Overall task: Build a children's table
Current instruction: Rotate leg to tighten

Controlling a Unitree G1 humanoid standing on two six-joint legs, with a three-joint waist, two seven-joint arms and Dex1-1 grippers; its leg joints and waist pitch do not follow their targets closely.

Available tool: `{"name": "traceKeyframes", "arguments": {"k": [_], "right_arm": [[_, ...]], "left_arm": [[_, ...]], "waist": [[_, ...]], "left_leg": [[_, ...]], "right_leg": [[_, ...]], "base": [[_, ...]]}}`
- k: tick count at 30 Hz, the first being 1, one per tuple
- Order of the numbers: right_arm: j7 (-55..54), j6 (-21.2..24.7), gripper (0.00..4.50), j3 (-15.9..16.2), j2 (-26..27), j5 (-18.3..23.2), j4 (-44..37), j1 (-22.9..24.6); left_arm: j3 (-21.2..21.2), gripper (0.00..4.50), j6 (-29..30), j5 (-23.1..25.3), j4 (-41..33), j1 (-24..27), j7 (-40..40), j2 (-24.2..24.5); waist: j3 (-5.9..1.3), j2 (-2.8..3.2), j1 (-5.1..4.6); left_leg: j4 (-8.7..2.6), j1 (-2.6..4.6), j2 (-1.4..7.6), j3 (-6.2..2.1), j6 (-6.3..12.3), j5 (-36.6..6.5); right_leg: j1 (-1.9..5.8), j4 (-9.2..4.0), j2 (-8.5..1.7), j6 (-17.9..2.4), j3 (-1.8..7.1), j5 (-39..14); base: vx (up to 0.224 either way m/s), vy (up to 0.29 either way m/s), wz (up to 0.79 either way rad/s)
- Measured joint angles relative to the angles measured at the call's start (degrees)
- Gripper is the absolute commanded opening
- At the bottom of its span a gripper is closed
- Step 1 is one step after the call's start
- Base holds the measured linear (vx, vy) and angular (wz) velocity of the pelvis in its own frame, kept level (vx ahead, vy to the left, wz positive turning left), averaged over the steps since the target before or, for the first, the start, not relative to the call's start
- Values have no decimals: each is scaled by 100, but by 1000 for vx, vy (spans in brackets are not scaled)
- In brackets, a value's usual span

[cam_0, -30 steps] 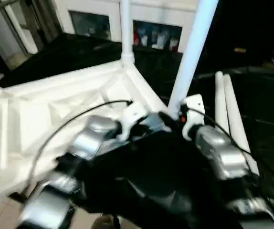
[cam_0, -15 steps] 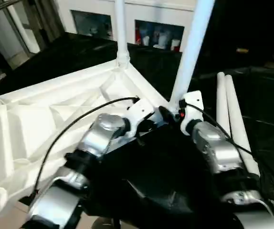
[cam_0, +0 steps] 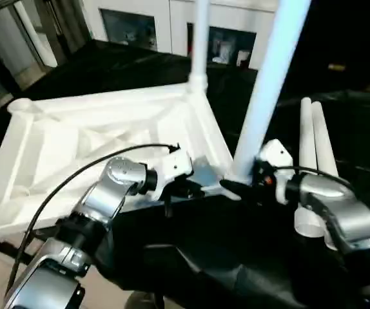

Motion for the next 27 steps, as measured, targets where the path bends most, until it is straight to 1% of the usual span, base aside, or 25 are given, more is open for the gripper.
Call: {"name": "traceKeyframes", "arguments": {"k": [4, 5, 7, 9, 13, 14, 17, 20, 22, 24, 27], "right_arm": [[99, 82, 377, 0, -3, 66, -54, 30], [116, 113, 363, 0, -3, 91, -75, 38], [128, 171, 363, 16, 10, 156, -100, 48], [139, 192, 335, 17, 22, 180, -102, 49], [171, 197, 313, 28, 72, 181, -102, 60], [161, 198, 290, 30, 89, 180, -102, 69], [-33, 199, 283, 27, 214, 155, -98, 90], [-723, 172, 276, -113, 653, 18, 86, 60], [-1432, 149, 275, -287, 1092, -82, 414, -108], [-1917, 149, 274, -389, 1316, -151, 637, -248], [-2899, 54, 274, -628, 1801, -269, 1136, -561]], "left_arm": [[-34, 0, -6, -66, -49, 40, -77, 70], [-35, 0, -5, -76, -84, 57, -100, 81], [-35, 0, -5, -90, -121, 82, -123, 96], [-35, 0, -4, -92, -127, 84, -135, 108], [-32, 0, 1, -96, -127, 87, -144, 132], [-32, 0, 4, -96, -127, 91, -144, 135], [-17, 0, 53, -93, -123, 98, -92, 144], [80, 0, 212, -47, 37, 12, 200, 35], [153, 0, 369, 62, 281, -162, 600, -190], [181, 0, 458, 121, 456, -283, 897, -379], [267, 0, 686, 166, 958, -627, 1574, -767]], "waist": [[0, 0, -3], [0, 0, -4], [0, 0, -3], [0, 0, -4], [0, 0, -7], [0, 0, -7], [0, -1, -10], [-2, -3, -76], [-3, -6, -124], [-4, -6, -137], [-4, -7, -135]], "left_leg": [[0, 3, 0, 0, -1, 0], [0, 3, 0, 0, -1, 0], [1, 3, 0, 0, -1, 0], [1, 3, 0, 0, -1, 0], [4, 3, 1, 0, 0, 1], [4, 3, 1, 0, 0, 1], [7, 4, 2, 0, -1, 1], [14, 11, 1, 0, -1, 1], [16, 16, 1, 0, -2, 1], [15, 17, 0, 0, -4, 2], [12, 23, -2, 0, -5, 3]], "right_leg": [[0, 6, 0, 0, 1, 1], [0, 6, 0, 0, 1, 1], [0, 6, 0, 0, 1, 1], [0, 5, 0, 0, 1, 1], [0, 6, 1, 0, 1, 1], [0, 7, 1, 0, 0, 1], [1, 10, 1, 0, 1, 1], [2, 19, 1, -6, 3, 5], [4, 22, 0, -16, 4, 13], [6, 20, -1, -21, 3, 18], [12, 16, -1, -23, 4, 25]], "base": [[0, 0, 0], [0, 0, 0], [0, 0, 0], [0, 0, 0], [0, 0, 0], [0, 0, 0], [0, 0, 0], [0, 0, 0], [0, 0, 0], [0, 0, 0], [0, 0, 0]]}}
